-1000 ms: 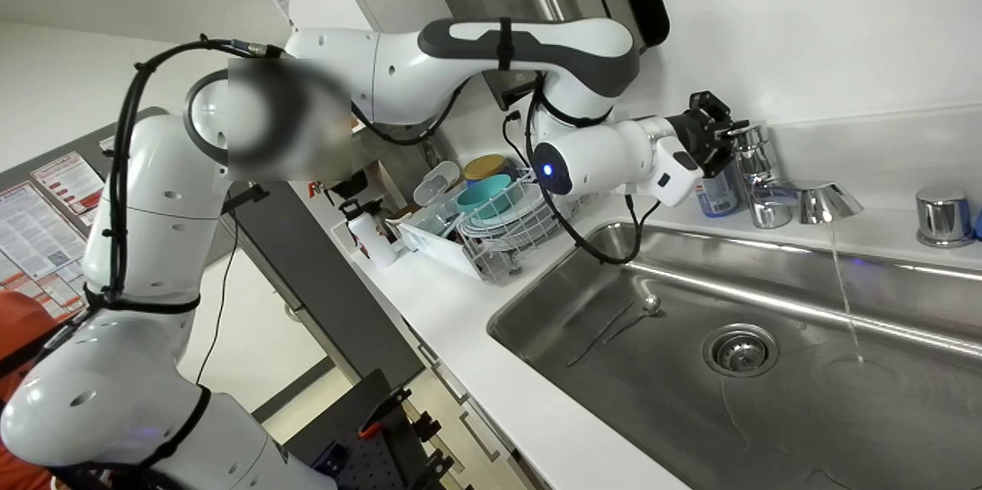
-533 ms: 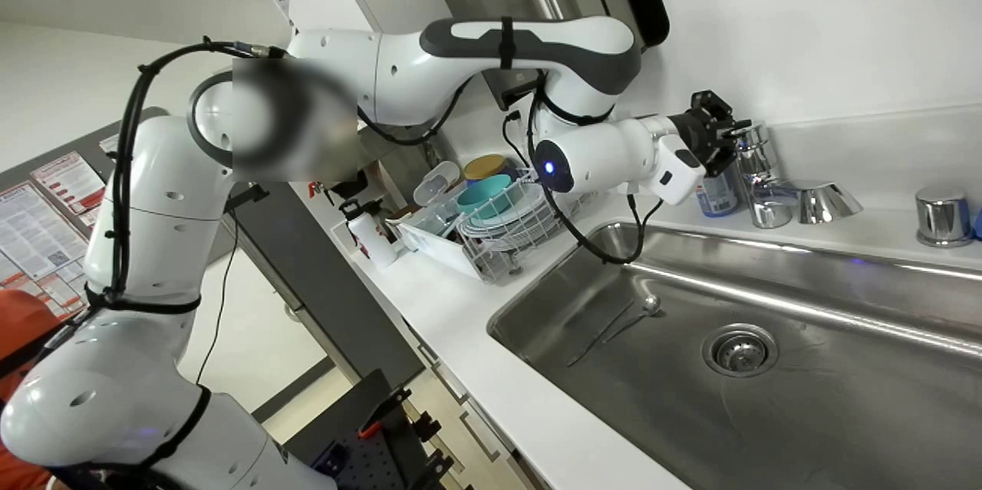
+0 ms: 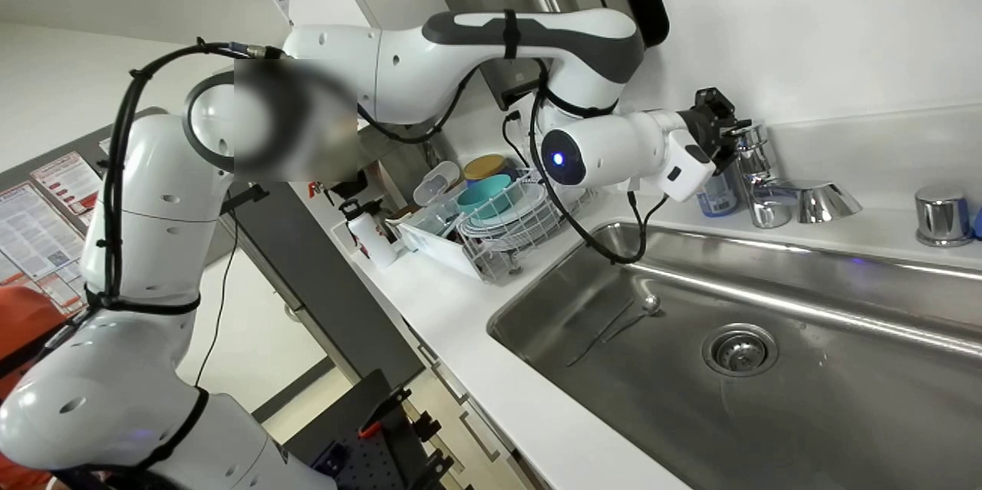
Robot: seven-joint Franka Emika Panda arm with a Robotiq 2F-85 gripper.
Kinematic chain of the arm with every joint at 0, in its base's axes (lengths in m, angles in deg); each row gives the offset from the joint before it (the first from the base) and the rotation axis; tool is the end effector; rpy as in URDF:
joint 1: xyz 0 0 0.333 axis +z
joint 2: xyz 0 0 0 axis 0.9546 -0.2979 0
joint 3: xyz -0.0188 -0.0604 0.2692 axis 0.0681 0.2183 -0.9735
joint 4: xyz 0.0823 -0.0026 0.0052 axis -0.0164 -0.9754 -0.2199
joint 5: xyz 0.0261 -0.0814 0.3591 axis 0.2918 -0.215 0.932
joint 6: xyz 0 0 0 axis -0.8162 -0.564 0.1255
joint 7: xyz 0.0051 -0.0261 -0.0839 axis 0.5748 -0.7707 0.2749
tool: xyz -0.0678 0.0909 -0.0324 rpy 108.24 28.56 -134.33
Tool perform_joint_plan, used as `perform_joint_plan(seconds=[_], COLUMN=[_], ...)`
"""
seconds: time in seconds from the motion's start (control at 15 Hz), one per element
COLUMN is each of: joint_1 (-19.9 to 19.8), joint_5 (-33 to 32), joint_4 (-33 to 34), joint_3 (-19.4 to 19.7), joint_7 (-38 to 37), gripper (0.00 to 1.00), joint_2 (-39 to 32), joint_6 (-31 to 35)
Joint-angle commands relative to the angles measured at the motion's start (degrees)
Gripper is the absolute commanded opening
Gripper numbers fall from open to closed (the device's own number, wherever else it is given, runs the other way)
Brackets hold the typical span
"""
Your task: Open and close the faucet and then put the spoon in the sink on the dish rack
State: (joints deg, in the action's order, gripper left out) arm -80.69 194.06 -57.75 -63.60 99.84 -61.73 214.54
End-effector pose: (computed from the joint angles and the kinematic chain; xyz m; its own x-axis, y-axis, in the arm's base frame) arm 0.6562 -0.2257 0.2038 -0.0556 -0.9980 0.0307 -0.3995 -0.0060 -0.9167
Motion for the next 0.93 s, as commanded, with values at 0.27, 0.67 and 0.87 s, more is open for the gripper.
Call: perform_joint_plan(seconds=[0.27, 0.67, 0.87], joint_1=[0.9, 1.5, 1.8], joint_5=[-2.2, -0.1, 0.9], joint_4=[-3.1, -11.4, -18.6], joint_3=[-1.0, 1.4, 3.4], joint_7=[-1.4, 5.0, 10.4], gripper=[0.56, 1.0, 1.0], joint_2=[-2.5, 5.1, 10.7], joint_6=[6.0, 5.5, 2.8])
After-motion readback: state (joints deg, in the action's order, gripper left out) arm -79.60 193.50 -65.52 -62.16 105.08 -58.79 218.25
